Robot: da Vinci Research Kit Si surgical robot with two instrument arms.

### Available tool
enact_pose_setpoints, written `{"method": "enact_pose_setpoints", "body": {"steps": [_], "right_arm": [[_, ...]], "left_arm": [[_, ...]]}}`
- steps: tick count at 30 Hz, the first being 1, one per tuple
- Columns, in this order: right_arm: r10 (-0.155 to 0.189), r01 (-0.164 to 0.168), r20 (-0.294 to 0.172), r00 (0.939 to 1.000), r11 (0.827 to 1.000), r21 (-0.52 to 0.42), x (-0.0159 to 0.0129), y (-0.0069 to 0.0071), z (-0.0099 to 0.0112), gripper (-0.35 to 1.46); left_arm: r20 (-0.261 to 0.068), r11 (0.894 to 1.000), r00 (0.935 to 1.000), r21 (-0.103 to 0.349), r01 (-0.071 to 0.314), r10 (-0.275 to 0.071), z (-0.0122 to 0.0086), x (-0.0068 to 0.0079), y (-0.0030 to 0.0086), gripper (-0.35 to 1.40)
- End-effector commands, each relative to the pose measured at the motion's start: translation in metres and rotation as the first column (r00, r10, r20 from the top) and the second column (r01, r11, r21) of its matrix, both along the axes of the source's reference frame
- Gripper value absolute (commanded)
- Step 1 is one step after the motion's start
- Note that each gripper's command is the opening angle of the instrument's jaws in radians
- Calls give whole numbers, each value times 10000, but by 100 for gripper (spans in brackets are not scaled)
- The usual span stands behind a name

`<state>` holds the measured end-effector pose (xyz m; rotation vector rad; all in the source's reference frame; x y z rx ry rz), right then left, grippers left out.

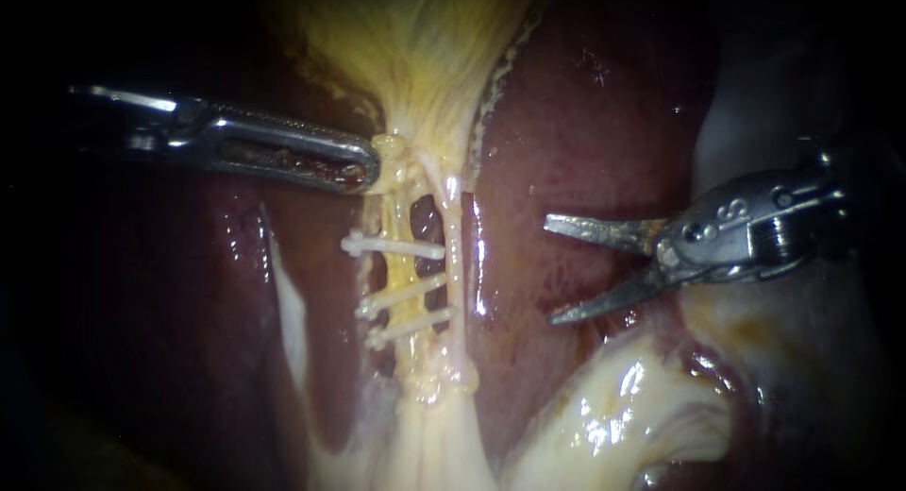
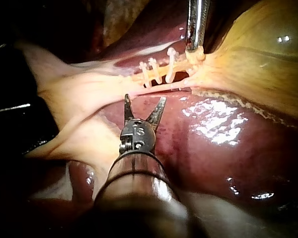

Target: Go to the cutting position left tube

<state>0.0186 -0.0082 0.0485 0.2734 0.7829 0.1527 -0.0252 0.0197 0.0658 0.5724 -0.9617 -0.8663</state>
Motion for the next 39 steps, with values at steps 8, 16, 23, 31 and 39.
{"method": "enact_pose_setpoints", "body": {"steps": [8, 16, 23, 31, 39], "right_arm": [[26, -26, -30, 10000, 10000, -6, 0, 1, 1, 129], [29, -29, -28, 10000, 10000, -9, 0, 1, 2, 129], [43, -43, -18, 10000, 10000, -17, 1, 1, 5, 131], [877, -888, 169, 9960, 9927, 816, 12, -1, 7, 134], [1033, -1017, 36, 9946, 9718, 2128, 24, -7, 11, 131]], "left_arm": [[-1, 10000, 10000, 44, 23, -23, -12, 10, 6, -35], [105, 9988, 9988, 63, 484, -485, -45, 41, 25, -35], [71, 9984, 9984, 26, 567, -567, -50, 47, 27, -35], [21, 9980, 9980, -24, 625, -625, -47, 42, 20, -35], [79, 9985, 9985, -2, 541, -541, -44, 37, 13, -35]]}}
